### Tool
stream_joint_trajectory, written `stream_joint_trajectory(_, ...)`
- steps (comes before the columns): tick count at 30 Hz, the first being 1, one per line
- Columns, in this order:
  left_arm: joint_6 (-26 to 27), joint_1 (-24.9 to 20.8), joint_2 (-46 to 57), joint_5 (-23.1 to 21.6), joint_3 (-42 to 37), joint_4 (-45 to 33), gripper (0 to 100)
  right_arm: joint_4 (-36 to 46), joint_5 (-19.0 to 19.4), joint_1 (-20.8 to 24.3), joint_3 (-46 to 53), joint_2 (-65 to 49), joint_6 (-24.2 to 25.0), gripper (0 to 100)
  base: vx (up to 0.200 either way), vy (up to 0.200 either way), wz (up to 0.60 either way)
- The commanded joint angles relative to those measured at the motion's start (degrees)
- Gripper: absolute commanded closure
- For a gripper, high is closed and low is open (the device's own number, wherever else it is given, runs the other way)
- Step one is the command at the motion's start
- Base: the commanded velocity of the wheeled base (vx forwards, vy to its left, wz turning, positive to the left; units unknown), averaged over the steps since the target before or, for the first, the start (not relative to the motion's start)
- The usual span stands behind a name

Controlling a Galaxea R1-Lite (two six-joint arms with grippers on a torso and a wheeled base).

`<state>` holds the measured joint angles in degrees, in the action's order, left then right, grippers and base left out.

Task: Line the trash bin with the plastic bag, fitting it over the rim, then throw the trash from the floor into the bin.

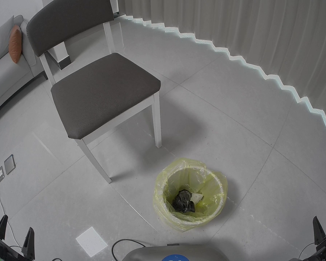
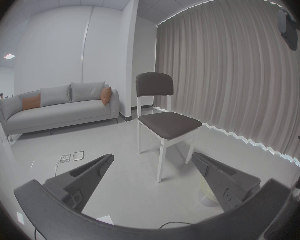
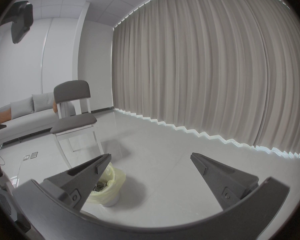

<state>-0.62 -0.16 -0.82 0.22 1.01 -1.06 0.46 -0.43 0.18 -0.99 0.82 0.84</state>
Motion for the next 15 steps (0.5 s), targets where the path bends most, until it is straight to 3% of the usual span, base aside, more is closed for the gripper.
stream_joint_trajectory(1, -0.2, 0.0, 0.8, 0.0, -0.7, 0.0, 0, -0.5, -0.1, 0.0, 1.0, -0.5, 0.8, 0, 0.0, 0.0, 0.0)
stream_joint_trajectory(15, 0.8, 0.0, 0.7, -0.7, -0.7, -0.1, 0, -0.6, 0.0, 0.0, 1.0, -0.5, -0.5, 0, 0.0, 0.0, 0.0)
